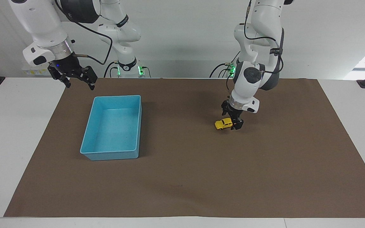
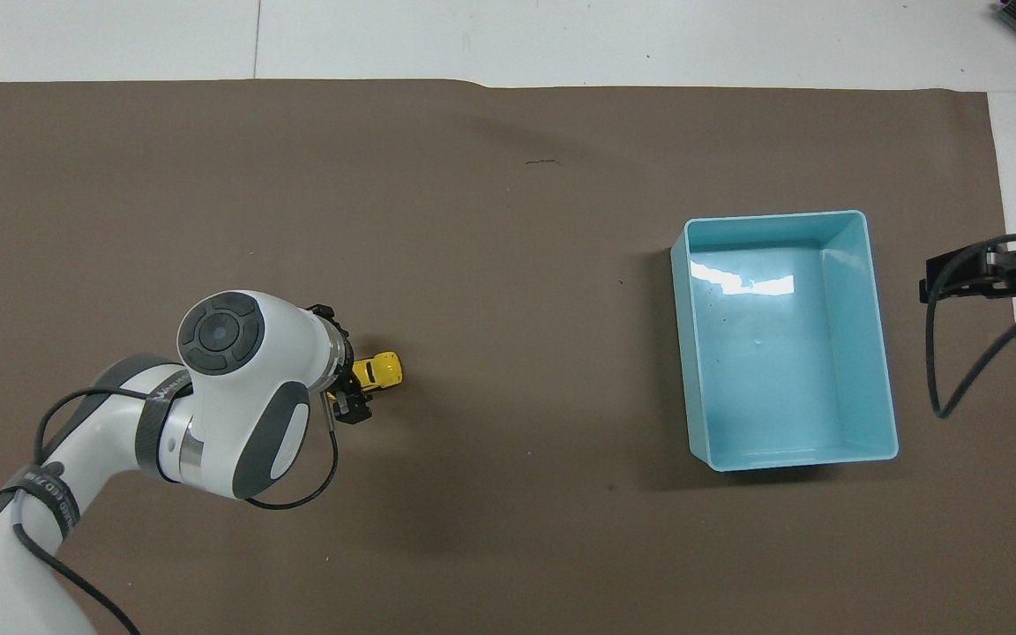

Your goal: Wind up and store yellow beetle car

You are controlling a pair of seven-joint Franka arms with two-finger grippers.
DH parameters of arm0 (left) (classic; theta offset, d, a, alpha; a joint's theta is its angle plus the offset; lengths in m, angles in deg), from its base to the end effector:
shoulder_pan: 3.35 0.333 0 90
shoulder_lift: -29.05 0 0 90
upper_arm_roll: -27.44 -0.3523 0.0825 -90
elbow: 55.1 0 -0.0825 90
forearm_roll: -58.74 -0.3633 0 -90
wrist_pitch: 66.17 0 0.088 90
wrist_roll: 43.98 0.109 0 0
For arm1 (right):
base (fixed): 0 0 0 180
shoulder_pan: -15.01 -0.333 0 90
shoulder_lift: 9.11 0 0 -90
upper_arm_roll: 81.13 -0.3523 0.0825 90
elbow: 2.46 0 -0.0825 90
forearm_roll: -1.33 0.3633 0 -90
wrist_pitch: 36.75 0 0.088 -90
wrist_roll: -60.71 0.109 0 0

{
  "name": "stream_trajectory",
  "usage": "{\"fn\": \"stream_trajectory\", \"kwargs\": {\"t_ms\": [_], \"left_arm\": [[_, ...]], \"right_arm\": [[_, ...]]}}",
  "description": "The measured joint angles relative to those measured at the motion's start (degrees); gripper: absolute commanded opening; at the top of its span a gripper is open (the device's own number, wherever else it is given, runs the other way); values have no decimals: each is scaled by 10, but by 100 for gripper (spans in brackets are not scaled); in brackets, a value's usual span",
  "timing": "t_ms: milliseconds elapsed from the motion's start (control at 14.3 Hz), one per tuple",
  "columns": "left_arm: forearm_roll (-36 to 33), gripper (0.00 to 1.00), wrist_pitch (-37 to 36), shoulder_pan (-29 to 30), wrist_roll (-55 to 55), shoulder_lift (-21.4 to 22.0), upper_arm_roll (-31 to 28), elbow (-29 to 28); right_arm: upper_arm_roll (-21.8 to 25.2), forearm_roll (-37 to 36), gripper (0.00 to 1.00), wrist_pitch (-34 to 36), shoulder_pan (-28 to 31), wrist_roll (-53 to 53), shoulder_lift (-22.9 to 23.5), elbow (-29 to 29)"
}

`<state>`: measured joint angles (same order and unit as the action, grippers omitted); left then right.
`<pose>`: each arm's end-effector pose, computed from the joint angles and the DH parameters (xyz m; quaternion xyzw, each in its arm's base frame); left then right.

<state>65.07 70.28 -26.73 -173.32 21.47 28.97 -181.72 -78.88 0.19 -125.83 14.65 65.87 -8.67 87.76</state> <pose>0.4880 -0.2277 0.3718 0.5805 0.8130 -0.0352 0.0281 0.5340 -0.0197 0.6516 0.9980 -0.0615 -0.0135 0.0105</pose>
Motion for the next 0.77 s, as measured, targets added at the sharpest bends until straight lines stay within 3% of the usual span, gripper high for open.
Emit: {"fn": "stream_trajectory", "kwargs": {"t_ms": [348, 488, 627, 767], "left_arm": [[0, 99, 4, -6, -1, 0, 0, -3], [0, 67, 4, -6, -1, 0, 0, -5], [0, 43, 4, -7, -1, 0, 0, -9], [0, 25, 4, -8, -1, 0, 0, -13]], "right_arm": [[0, 0, 100, 0, 0, 0, 0, 0], [0, 0, 100, 0, 0, 0, 0, 0], [0, 0, 100, 0, 0, 0, 0, 0], [0, 0, 100, 0, 0, 0, 0, 0]]}}
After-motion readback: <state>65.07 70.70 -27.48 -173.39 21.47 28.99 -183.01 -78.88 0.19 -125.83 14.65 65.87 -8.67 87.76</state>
